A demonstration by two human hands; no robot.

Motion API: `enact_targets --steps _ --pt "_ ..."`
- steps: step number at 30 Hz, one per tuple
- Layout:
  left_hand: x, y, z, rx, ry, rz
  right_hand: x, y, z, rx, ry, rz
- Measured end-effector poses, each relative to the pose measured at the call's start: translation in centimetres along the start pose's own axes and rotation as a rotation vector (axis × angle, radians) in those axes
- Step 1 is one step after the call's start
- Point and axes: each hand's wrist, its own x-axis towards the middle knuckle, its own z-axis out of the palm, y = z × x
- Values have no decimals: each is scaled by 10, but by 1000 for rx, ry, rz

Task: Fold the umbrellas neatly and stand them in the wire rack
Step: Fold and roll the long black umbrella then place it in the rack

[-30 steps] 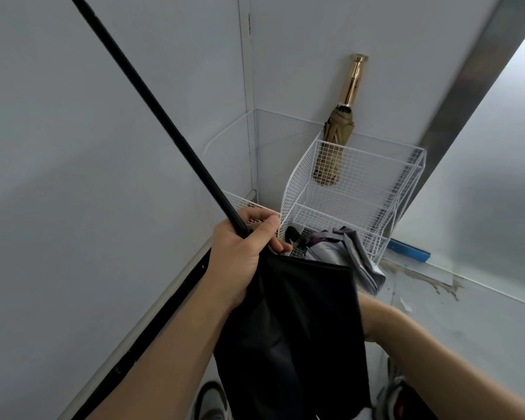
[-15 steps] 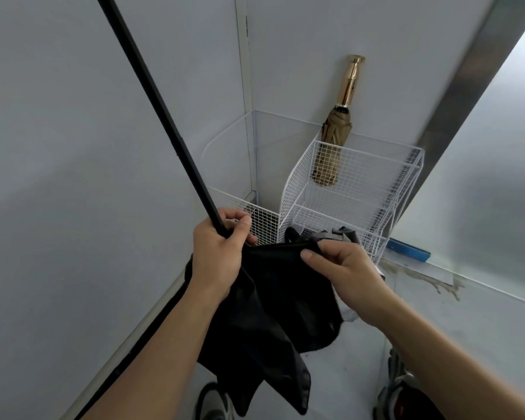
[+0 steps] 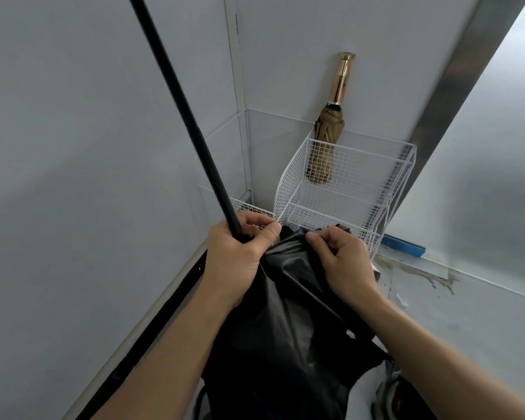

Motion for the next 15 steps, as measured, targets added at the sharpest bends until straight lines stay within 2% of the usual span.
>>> enact_targets --steps 3,6,8,10,12,15 --pt "7 -1 -6 -47 111 -46 9 5 -12 -75 70 100" --pt "14 -2 -17 -53 218 -36 8 -1 -27 -89 125 52" --pt "17 -2 -22 -35 275 -16 2 -6 -32 26 8 -13" --pt "19 -1 -25 -39 314 1 -8 -10 -30 106 -282 -29" --pt "21 -4 -25 -75 365 2 -17 -5 -22 -4 -471 -81" --pt "23 -9 -26 -145 456 -18 -21 2 -11 -151 -447 -158"
